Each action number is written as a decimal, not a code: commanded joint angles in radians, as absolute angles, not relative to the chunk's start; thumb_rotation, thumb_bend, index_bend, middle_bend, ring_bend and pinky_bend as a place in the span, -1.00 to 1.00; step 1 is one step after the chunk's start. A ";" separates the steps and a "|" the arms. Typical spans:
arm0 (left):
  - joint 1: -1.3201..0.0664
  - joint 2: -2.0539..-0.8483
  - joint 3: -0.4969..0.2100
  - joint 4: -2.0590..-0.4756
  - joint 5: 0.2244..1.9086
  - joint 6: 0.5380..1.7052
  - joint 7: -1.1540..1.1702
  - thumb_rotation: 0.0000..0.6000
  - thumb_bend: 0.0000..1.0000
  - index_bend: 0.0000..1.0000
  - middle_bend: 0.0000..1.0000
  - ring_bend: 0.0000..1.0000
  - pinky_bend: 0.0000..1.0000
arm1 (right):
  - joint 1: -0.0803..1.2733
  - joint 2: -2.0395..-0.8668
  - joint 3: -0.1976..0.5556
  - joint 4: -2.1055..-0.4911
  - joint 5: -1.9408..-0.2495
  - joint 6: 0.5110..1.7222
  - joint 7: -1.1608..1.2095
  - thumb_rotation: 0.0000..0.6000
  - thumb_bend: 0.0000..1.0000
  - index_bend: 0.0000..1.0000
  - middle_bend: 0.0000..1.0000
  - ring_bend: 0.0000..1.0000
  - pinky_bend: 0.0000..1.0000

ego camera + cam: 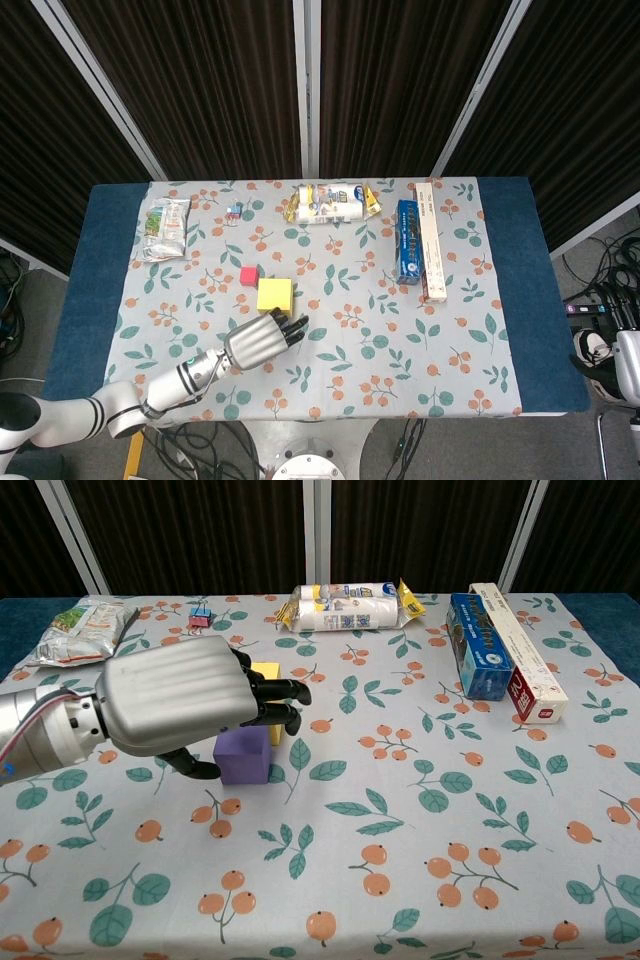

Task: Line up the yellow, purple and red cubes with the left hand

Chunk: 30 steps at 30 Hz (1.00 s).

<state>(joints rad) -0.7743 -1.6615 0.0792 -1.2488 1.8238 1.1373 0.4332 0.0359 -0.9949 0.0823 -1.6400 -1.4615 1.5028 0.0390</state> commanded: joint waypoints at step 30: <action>-0.799 -1.733 0.027 -1.189 1.755 1.065 0.482 1.00 -0.88 -0.24 -0.38 0.04 0.03 | 0.027 -0.995 0.083 -1.624 -1.459 1.508 0.064 1.00 -1.00 -1.00 -0.90 -1.00 -0.95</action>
<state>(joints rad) -0.7999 -1.7364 0.0249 -1.1841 1.7528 1.0613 0.4833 0.0275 -0.9954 0.0830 -1.6237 -1.4587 1.5079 0.0642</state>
